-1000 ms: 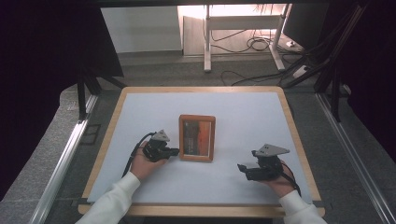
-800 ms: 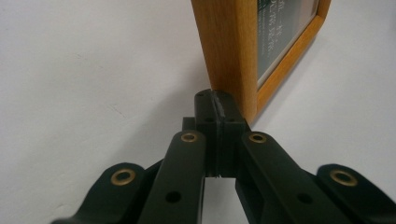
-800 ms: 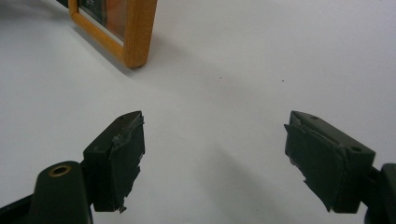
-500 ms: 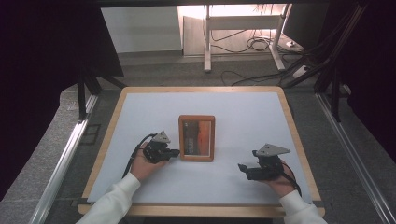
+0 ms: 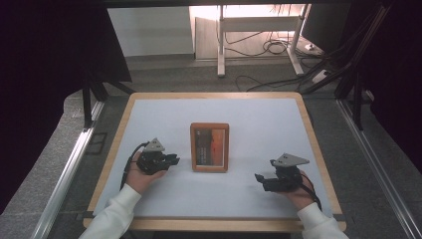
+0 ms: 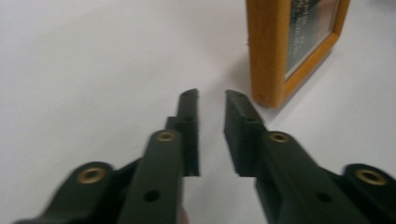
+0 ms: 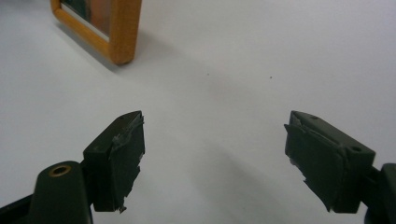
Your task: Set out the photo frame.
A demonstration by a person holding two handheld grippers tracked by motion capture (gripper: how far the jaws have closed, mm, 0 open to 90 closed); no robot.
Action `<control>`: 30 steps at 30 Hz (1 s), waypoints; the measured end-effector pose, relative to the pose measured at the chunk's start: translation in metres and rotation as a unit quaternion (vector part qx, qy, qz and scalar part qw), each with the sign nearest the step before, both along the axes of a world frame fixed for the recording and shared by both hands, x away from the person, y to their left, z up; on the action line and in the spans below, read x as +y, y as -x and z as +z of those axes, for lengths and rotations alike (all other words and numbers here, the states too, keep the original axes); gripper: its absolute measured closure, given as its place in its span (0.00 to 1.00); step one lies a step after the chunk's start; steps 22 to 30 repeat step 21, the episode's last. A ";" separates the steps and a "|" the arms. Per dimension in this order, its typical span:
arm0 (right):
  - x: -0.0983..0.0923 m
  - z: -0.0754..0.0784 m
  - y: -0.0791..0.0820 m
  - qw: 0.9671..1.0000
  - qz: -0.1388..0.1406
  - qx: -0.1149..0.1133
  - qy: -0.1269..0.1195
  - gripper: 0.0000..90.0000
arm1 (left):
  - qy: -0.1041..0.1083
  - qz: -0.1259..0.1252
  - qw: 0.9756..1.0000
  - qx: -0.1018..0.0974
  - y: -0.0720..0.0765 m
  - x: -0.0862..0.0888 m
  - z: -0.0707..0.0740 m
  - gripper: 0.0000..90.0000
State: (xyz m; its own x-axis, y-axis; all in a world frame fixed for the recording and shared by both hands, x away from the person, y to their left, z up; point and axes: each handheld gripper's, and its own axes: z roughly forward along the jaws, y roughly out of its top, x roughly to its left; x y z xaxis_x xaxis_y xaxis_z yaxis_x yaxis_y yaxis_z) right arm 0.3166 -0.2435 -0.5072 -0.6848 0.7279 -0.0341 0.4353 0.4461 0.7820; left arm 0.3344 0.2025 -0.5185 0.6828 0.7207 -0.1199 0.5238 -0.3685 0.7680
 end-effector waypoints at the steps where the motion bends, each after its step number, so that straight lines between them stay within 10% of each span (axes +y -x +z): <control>1: 0.000 -0.001 -0.001 1.000 -0.002 0.000 -0.001 0.23 | 0.008 0.008 1.000 0.003 0.001 0.001 0.000 0.72; 10: -0.005 -0.004 -0.005 1.000 -0.016 -0.005 -0.004 0.23 | 0.026 0.013 0.999 0.022 0.014 0.008 -0.001 0.41; 30: -0.006 -0.005 -0.005 1.000 -0.018 -0.010 -0.004 0.22 | 0.022 0.010 0.999 0.028 0.014 0.010 -0.004 0.36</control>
